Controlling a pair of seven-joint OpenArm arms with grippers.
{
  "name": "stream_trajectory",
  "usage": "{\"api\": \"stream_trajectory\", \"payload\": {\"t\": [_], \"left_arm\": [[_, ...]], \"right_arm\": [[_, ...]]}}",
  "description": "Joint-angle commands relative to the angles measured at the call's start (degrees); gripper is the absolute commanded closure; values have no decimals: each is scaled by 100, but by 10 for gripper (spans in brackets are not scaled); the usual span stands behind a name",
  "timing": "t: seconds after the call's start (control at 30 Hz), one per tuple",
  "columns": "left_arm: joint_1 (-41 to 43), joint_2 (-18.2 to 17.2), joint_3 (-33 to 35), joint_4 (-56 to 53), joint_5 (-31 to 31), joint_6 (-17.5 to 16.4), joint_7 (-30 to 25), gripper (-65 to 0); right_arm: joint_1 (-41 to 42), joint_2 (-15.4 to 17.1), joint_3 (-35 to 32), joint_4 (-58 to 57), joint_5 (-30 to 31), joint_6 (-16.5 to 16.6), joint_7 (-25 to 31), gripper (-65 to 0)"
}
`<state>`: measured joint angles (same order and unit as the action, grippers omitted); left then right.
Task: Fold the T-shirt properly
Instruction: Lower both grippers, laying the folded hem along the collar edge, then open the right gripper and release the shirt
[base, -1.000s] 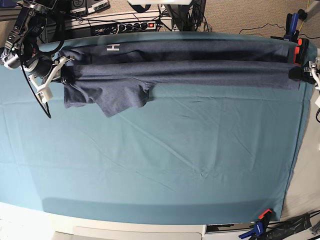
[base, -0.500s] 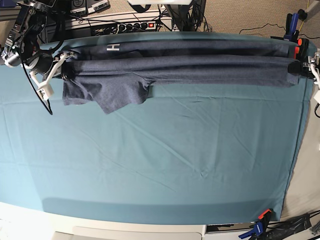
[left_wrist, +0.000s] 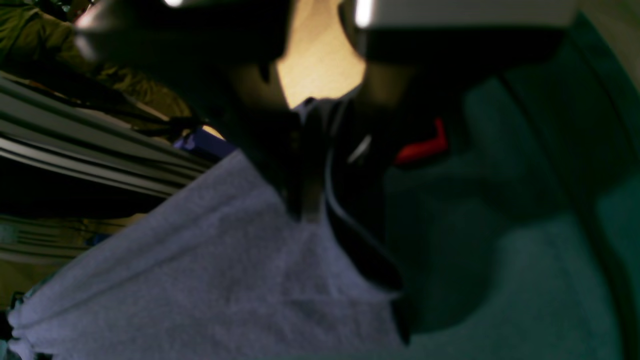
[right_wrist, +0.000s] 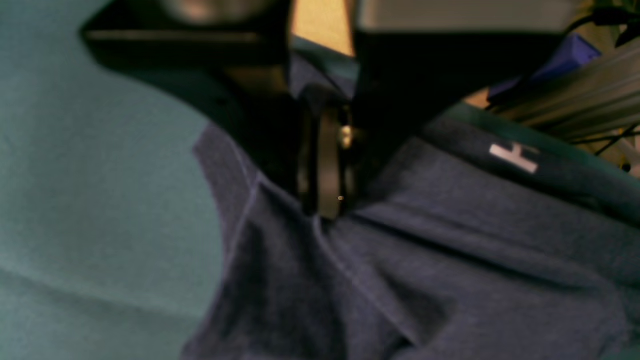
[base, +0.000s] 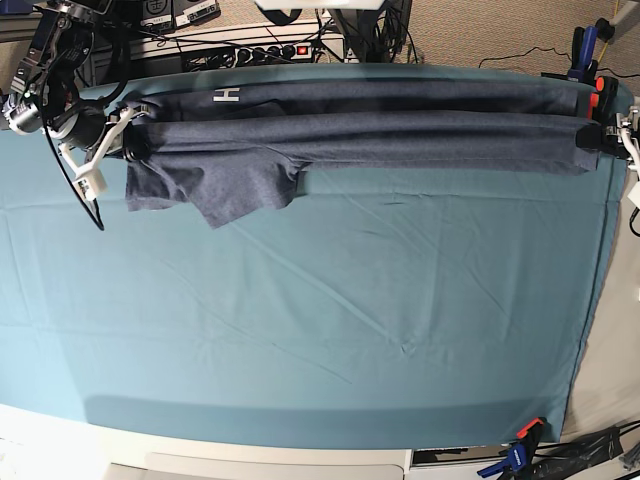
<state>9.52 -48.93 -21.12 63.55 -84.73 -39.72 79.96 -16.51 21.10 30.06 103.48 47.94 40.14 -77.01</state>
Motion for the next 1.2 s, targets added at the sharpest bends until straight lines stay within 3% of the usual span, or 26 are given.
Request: {"api": "stream_trajectory", "payload": {"t": [0.0,0.63,0.7,0.83,1.17], "left_arm": [[-46,-203,-81,59,-27,-28,4,-27],[-48,-201,-81,59,-27,-28,4,-35],[-48,-201,-81,63,-27,-28,4,-105],[-48,-205,-81,116,-27,-28,4,-310],[-96,-205,-83,708,-27,-28,4,-324]], "right_arm": [[39,144,79,87,4,-14,146,-70],[542,142,74,87,-317,-14,529,-87],[544,144,74,87,-291,-14,568,-101],[542,142,74,87,-236,-14,675,-260],[605,122,74,87,-101,-14,1366,-267]]}}
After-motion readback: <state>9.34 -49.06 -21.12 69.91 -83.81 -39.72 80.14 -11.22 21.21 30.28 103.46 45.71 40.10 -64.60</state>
